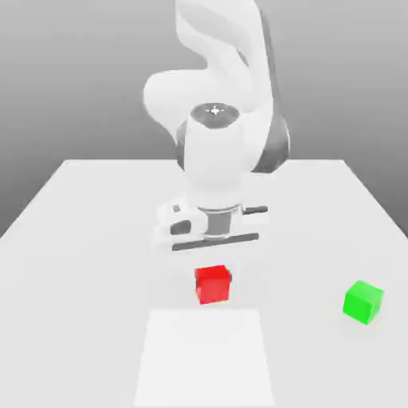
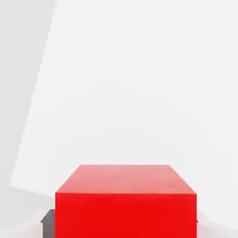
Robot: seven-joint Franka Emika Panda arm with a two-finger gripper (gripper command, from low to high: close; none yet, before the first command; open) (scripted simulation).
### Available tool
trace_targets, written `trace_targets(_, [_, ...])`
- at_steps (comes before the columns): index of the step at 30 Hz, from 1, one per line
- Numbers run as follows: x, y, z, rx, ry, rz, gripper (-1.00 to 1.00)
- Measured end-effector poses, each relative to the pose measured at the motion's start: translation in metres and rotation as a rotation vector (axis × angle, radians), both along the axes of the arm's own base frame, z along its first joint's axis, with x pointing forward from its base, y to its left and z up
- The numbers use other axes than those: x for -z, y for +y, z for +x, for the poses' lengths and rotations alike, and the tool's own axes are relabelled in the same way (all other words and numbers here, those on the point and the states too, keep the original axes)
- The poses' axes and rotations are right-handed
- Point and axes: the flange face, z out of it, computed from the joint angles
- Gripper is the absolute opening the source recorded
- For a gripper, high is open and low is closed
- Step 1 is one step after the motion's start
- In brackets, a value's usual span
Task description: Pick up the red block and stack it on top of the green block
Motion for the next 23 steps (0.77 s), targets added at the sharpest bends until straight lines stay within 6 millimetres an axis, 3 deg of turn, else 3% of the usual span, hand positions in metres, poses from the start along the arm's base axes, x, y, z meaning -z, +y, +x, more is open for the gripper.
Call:
trace_targets(6, [-0.013, 0.099, 0.005, -0.485, 0.001, -0.002, -1.00])
trace_targets(13, [-0.029, 0.230, -0.038, -1.087, 0.003, 0.000, -1.00])
trace_targets(16, [-0.014, 0.255, -0.050, -1.201, 0.003, 0.001, -1.00])
trace_targets(19, [0.018, 0.248, -0.043, -1.184, 0.003, 0.001, -1.00])
trace_targets(20, [0.027, 0.248, -0.043, -1.184, 0.003, 0.002, 1.00])
trace_targets(23, [0.027, 0.248, -0.043, -1.184, 0.003, 0.002, 1.00])
